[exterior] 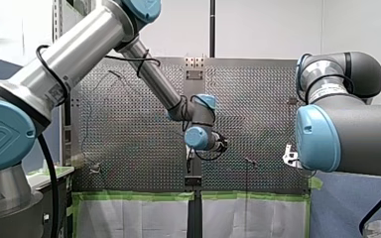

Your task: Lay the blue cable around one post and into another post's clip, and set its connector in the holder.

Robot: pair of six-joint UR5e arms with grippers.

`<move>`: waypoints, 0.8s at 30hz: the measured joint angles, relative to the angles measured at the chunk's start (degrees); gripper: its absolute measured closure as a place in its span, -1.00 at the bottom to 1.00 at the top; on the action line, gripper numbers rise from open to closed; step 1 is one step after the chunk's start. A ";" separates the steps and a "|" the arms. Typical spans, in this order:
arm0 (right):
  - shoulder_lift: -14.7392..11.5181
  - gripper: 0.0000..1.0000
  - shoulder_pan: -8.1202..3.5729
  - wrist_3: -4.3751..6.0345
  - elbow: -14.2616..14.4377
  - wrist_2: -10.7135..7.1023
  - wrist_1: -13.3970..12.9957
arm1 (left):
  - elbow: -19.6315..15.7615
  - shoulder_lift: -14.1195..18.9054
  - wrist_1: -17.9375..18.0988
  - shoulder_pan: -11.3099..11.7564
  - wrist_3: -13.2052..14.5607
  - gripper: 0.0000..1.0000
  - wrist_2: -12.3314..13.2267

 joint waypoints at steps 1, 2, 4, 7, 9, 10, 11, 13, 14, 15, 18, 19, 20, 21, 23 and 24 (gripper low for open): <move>0.00 1.00 0.06 -0.02 0.00 0.00 0.01 | -0.46 0.46 0.45 -0.12 -0.05 -0.98 -0.09; 0.00 1.00 0.12 -0.03 0.00 0.00 0.04 | -0.92 0.93 0.93 -0.23 -0.09 -0.98 -0.21; 0.00 1.00 0.22 -0.04 0.00 0.00 0.13 | -2.06 2.07 2.05 -0.45 -0.14 -0.98 -0.60; 0.00 1.00 0.37 -0.05 0.00 0.00 0.20 | -3.59 3.59 3.59 -0.66 -0.16 -0.98 -1.02; 0.00 1.00 0.46 -0.06 -0.02 0.00 0.21 | -4.61 4.63 4.62 -0.78 -0.17 -0.98 -1.15; 0.00 1.00 0.48 -0.06 -0.01 0.00 0.20 | -5.04 5.04 5.06 -0.82 -0.17 -0.98 -1.19; 0.00 1.00 0.50 -0.06 -0.01 0.00 0.19 | -5.46 5.46 5.45 -0.85 -0.17 -0.98 -1.23; 0.00 1.00 0.52 -0.06 -0.01 0.00 0.16 | -6.41 6.42 6.42 -0.88 -0.18 -0.98 -1.27; 0.00 1.00 0.52 -0.06 -0.01 0.00 0.17 | -6.86 6.86 6.87 -0.88 -0.18 -0.98 -1.28; 0.00 1.00 0.52 -0.06 -0.01 0.00 0.18 | -7.45 7.45 7.44 -0.88 -0.18 -0.98 -1.29; 0.00 1.00 0.62 -0.06 0.00 0.00 0.21 | -8.93 8.92 8.93 -0.75 -0.18 -0.98 -1.35; 0.00 1.00 0.66 -0.06 -0.01 0.00 0.22 | -9.35 9.35 9.33 -0.69 -0.18 -0.98 -1.43; 0.00 1.00 0.71 -0.06 -0.01 0.00 0.22 | -9.76 9.77 9.76 -0.63 -0.18 -0.98 -1.58; 0.00 1.00 0.76 -0.06 0.00 0.00 0.23 | -10.33 10.34 10.35 -0.56 -0.18 -0.98 -1.83; 0.00 1.00 0.85 -0.06 0.00 0.00 0.23 | -11.16 11.17 11.15 -0.46 -0.18 -0.98 -2.37; 0.00 1.00 0.90 -0.06 -0.01 0.00 0.23 | -11.70 11.72 11.71 -0.40 -0.16 -0.98 -2.82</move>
